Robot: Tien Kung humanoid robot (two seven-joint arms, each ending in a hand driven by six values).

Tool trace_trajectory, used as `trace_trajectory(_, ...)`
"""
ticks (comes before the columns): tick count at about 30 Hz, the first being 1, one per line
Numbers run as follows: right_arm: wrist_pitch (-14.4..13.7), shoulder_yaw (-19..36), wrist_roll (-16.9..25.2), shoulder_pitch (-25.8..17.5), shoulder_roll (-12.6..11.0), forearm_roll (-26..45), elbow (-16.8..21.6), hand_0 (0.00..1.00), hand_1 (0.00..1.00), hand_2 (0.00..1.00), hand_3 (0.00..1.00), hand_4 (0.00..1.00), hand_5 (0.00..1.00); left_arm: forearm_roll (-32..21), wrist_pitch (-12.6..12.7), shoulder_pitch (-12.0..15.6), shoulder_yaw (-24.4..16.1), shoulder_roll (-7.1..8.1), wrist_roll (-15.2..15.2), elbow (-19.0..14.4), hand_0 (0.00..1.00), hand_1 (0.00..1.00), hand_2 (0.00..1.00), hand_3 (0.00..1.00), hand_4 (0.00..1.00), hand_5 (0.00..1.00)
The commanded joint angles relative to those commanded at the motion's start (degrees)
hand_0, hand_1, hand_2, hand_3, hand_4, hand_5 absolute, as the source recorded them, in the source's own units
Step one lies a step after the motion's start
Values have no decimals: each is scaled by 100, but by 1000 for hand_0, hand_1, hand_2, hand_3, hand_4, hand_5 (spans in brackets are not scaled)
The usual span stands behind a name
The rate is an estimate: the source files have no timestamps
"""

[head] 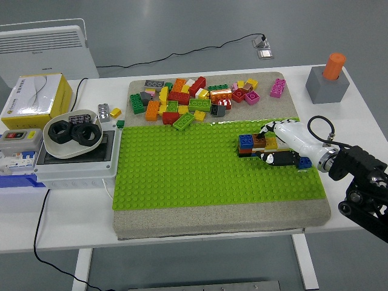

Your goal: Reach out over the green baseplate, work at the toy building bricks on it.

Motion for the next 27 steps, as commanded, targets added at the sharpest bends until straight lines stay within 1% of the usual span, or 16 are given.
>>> trace_trajectory(13, -31, -34, 40, -5, 7, 95, -84, 892, 860, 851, 659, 679, 458, -10, 5, 1, 9, 0, -8, 0, 614, 526, 618, 755, 998, 998)
trace_trajectory(19, -140, 122, 98, -61, -50, 170, 37, 893, 857, 850, 661, 672, 458, -21, 8, 13, 17, -5, -9, 0, 614, 525, 618, 755, 998, 998)
trace_trajectory(27, -275, 308, 213, -150, -143, 488, 215, 888, 855, 843, 663, 669, 451, -4, 11, 27, 6, -12, -4, 0, 614, 525, 618, 754, 998, 998)
